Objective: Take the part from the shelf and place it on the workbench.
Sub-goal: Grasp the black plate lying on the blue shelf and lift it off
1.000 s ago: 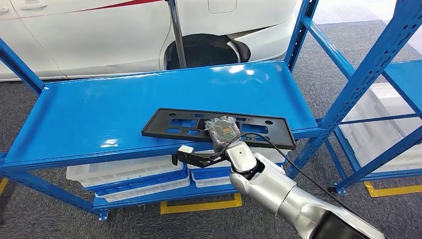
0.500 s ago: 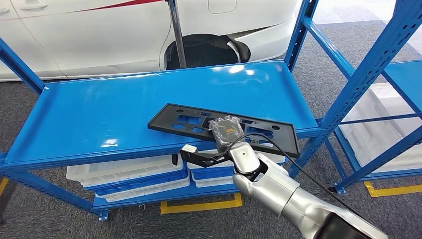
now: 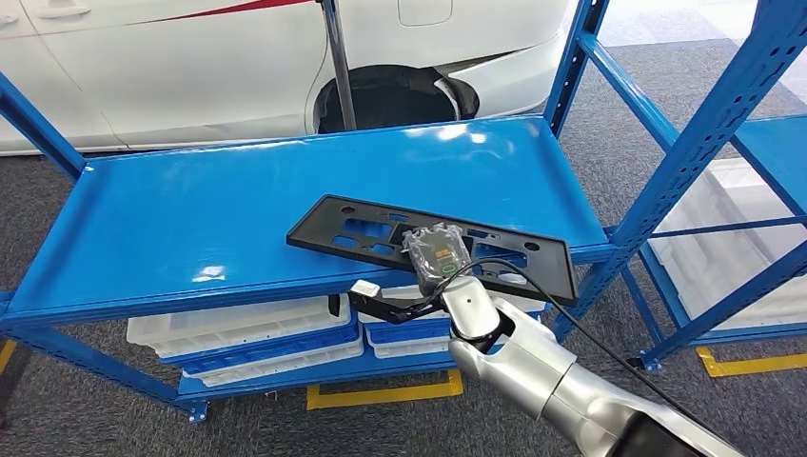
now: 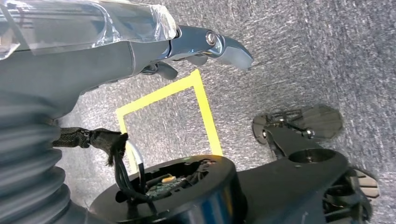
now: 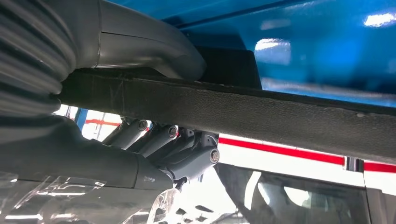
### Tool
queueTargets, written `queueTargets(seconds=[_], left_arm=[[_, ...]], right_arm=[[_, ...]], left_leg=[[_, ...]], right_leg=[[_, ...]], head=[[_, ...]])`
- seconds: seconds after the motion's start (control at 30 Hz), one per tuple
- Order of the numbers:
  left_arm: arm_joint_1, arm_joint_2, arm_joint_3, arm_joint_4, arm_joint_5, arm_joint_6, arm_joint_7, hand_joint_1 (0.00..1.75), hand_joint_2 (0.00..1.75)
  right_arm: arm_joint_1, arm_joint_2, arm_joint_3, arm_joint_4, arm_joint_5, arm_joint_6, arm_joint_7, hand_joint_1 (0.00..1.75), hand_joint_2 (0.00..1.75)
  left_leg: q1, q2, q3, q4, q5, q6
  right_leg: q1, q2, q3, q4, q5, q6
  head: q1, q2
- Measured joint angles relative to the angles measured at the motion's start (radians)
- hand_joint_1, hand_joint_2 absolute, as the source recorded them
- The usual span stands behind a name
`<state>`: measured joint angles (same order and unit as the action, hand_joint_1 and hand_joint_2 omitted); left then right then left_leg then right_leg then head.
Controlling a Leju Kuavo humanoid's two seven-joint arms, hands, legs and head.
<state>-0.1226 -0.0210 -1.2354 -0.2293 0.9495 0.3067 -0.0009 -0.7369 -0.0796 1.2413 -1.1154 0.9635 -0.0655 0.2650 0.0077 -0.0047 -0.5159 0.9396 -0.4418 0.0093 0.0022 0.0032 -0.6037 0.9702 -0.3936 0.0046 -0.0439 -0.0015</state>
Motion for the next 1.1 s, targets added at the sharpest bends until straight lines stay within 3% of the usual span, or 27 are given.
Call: queueTargets(seconds=[0.43,1.1], left_arm=[[-0.006,-0.004,-0.002,0.000,-0.003,0.000,0.001,0.00,1.75],[-0.009,-0.004,-0.004,0.000,-0.013,-0.054,-0.040,0.00,1.75]], right_arm=[[0.013,-0.007,0.000,-0.066,0.314,-0.116,0.000,1.75,1.75],[0.048,-0.018,0.000,-0.132,0.303,-0.095,-0.026,1.75,1.75]], left_leg=[[0.000,0.000,0.000,0.000,0.000,0.000],[-0.001,0.000,-0.001,0.002,-0.001,0.002]], right_leg=[[0.000,0.000,0.000,0.000,0.000,0.000],[-0.002,0.000,0.000,-0.001,0.001,0.001]], head=[[0.000,0.000],[0.000,0.000]])
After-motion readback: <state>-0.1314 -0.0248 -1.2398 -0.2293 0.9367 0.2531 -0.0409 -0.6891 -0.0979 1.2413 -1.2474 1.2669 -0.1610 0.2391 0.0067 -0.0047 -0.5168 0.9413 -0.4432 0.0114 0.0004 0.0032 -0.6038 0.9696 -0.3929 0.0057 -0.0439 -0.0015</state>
